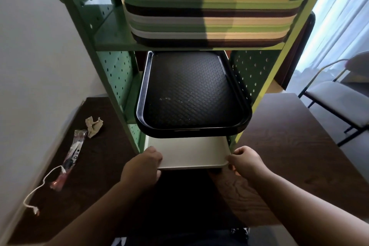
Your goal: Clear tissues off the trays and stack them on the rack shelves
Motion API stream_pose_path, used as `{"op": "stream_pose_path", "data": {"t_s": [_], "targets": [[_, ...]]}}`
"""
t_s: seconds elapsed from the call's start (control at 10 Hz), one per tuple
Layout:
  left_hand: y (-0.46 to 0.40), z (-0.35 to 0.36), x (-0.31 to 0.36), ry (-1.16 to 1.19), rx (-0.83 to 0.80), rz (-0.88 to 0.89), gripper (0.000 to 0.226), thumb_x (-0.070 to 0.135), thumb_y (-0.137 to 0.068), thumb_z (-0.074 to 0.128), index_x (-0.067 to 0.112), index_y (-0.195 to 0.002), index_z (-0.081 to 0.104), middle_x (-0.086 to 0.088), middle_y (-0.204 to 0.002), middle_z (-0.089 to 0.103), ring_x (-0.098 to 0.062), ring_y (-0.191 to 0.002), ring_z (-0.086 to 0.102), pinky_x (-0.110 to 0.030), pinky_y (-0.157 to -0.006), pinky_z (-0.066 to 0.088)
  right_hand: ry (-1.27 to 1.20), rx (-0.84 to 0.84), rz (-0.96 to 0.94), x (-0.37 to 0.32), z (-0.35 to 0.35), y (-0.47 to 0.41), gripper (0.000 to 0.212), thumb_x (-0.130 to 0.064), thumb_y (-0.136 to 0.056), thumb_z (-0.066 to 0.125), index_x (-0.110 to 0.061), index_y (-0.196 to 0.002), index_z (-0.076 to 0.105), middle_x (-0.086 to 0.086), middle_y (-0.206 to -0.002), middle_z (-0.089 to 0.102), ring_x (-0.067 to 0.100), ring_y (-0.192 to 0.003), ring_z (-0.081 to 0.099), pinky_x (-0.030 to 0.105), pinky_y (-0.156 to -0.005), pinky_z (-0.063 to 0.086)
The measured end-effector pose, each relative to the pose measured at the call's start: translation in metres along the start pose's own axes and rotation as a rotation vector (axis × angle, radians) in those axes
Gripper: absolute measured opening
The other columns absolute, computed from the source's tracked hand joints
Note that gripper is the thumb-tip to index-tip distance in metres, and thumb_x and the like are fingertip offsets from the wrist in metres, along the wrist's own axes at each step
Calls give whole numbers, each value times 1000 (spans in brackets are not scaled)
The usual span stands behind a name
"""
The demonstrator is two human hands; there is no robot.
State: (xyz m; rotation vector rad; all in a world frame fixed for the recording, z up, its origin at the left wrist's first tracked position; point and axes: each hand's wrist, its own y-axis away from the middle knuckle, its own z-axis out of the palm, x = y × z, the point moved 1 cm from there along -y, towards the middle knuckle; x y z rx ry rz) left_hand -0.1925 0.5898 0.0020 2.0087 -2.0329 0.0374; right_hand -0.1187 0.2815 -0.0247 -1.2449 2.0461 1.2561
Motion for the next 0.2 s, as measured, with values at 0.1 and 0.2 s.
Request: {"op": "stream_pose_path", "data": {"t_s": [0.1, 0.2], "targets": [[-7, -2, 19, -3, -60, 40, 52, 44, -86, 67, 29, -136, 58, 9, -138, 48, -18, -117, 63, -36, -95, 54, -27, -56, 37, 4, -1, -3, 21, -26, -82, 76, -14, -80, 60, 5, -61, 71, 26, -62, 63, 34, -57, 47], [-17, 2, 40, 49, -35, 83, 59, 51, -86, 66, 29, -140, 57, 8, -141, 50, -18, -119, 63, -36, -98, 53, -61, -85, 27, 7, -1, -5, 26, -29, -79, 78, -13, -91, 62, 6, -66, 73, 25, -64, 65, 34, -56, 48]]}}
